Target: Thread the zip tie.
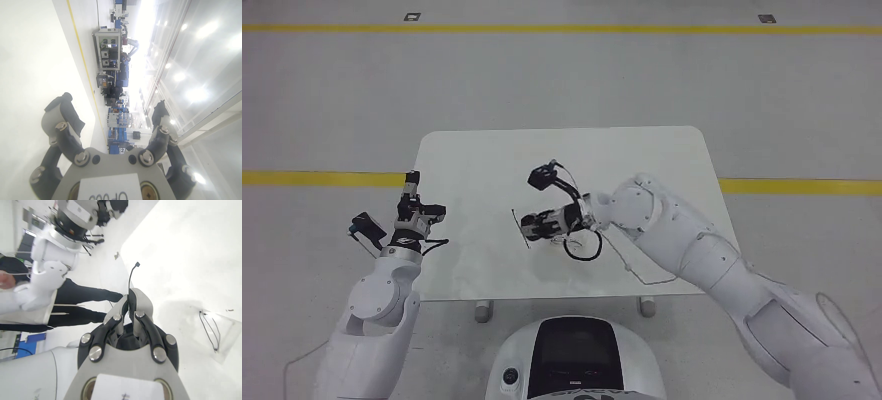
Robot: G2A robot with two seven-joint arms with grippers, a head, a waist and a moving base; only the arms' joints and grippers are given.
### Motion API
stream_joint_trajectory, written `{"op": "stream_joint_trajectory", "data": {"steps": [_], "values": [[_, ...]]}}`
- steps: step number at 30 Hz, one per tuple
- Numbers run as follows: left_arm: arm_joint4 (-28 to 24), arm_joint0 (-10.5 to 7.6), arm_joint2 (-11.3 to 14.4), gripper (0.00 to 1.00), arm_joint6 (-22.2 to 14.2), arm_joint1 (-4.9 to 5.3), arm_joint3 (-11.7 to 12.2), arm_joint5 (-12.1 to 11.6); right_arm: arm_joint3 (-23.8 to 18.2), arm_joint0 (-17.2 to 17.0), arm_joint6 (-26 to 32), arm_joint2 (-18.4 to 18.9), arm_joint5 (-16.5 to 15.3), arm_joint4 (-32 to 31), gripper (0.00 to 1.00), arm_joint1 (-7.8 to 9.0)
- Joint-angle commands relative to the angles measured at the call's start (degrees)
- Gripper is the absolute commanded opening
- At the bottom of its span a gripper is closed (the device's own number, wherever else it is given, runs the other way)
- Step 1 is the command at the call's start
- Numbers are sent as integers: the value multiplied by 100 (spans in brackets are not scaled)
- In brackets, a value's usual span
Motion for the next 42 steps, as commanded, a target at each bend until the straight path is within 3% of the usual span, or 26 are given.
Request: {"op": "stream_joint_trajectory", "data": {"steps": [1,6,14,17,22,26,34,36,40,42], "values": [[0,0,0,100,0,0,0,0,0,-120,-213,114,1,265,0,-2],[0,0,0,100,0,0,0,0,57,-315,-599,270,156,821,0,-58],[0,0,0,100,0,0,0,0,57,-315,-599,270,156,821,0,-58],[0,0,0,100,0,0,0,0,-17,-426,-906,327,341,795,0,-65],[796,3,184,100,-73,0,83,-394,-179,-610,-1564,414,767,827,0,-118],[1277,0,344,100,-436,9,189,-694,-261,-735,-1946,443,1073,1111,0,-200],[1357,-4,348,100,-450,12,197,-711,-253,-724,-1993,451,1076,1084,0,-208],[1346,-64,389,100,-774,21,247,-709,-297,-799,-2133,497,1181,1098,0,-213],[706,-189,360,100,-1963,56,511,-759,-347,-934,-2425,547,1424,1283,0,-272],[599,-275,353,100,-2437,75,648,-901,-334,-968,-2501,552,1507,1414,0,-309]]}}
